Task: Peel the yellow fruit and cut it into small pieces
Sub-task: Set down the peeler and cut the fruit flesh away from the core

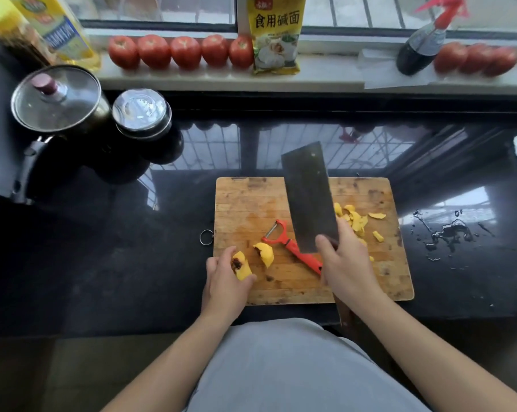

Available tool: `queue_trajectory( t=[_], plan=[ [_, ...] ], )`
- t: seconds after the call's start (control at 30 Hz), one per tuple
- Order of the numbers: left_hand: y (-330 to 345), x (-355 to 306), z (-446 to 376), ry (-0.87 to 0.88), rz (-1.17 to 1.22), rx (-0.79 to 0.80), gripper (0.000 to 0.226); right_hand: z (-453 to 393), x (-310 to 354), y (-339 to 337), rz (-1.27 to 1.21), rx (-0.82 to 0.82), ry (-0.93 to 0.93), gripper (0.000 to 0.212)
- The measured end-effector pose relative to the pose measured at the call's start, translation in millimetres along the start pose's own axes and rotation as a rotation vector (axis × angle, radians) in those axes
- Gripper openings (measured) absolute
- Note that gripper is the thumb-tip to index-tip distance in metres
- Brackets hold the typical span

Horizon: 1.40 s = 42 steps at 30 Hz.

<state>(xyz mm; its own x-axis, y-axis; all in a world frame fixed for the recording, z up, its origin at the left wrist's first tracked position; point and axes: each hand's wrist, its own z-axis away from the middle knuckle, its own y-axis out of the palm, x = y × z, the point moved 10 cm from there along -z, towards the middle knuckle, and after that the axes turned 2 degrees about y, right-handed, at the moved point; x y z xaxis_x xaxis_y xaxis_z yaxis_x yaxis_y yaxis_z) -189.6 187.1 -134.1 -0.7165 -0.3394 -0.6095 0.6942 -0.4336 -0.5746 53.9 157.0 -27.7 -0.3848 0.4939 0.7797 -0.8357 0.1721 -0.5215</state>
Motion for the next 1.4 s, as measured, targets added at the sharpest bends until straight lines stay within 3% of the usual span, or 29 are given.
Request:
queue_trajectory(
  t=[0.13, 0.2, 0.27, 0.4, 0.67, 0.77, 0.87, 0.97, 1.07, 1.17, 1.3, 1.4],
  plan=[
    [1.4, -16.3, 2.6, 0.089, -0.156, -0.023, 0.059, -8.3, 0.5, -10.9, -0.011, -0.013, 0.027, 0.006],
    [0.5, -19.3, 3.5, 0.088, -0.111, -0.027, 0.057, -8.4, -9.7, -9.4, 0.012, 0.014, 0.047, 0.009],
    [-7.5, -11.4, 3.7, 0.030, 0.070, -0.027, 0.056, -5.2, -22.1, -5.7, 0.064, 0.044, 0.053, 0.013],
    [-31.7, 25.6, 16.5, -0.149, 0.649, 0.056, 0.045, -0.5, -48.1, 1.3, 0.136, 0.088, 0.088, 0.013],
    [-63.1, 68.9, 42.2, -0.344, 0.853, 0.117, 0.034, 4.7, -68.0, 8.6, 0.209, 0.164, 0.108, 0.007],
    [-43.9, 49.2, 44.0, -0.300, 0.772, 0.175, 0.030, 4.9, -68.1, 6.4, 0.196, 0.165, 0.105, 0.012],
    [-18.1, 8.1, 39.2, -0.209, 0.736, 0.287, 0.049, 3.1, -65.1, -3.6, 0.192, 0.117, 0.092, 0.012],
    [-2.4, -38.7, 36.5, -0.161, 0.963, 0.411, 0.055, 1.9, -59.4, -19.5, 0.169, 0.051, 0.069, 0.017],
    [5.9, -77.9, 41.2, -0.178, 1.283, 0.554, 0.040, 1.5, -54.7, -36.2, 0.162, -0.002, 0.052, 0.014],
    [14.7, -98.4, 45.5, -0.190, 1.335, 0.648, 0.038, 0.5, -51.3, -51.1, 0.145, -0.056, 0.042, 0.010],
    [24.2, -104.1, 46.0, -0.193, 1.280, 0.625, 0.040, 4.6, -33.2, -59.0, 0.195, -0.089, -0.070, 0.011],
    [29.5, -101.1, 43.1, -0.183, 1.224, 0.544, 0.041, 20.5, -0.4, -64.9, 0.293, -0.183, -0.374, 0.018]
  ],
)
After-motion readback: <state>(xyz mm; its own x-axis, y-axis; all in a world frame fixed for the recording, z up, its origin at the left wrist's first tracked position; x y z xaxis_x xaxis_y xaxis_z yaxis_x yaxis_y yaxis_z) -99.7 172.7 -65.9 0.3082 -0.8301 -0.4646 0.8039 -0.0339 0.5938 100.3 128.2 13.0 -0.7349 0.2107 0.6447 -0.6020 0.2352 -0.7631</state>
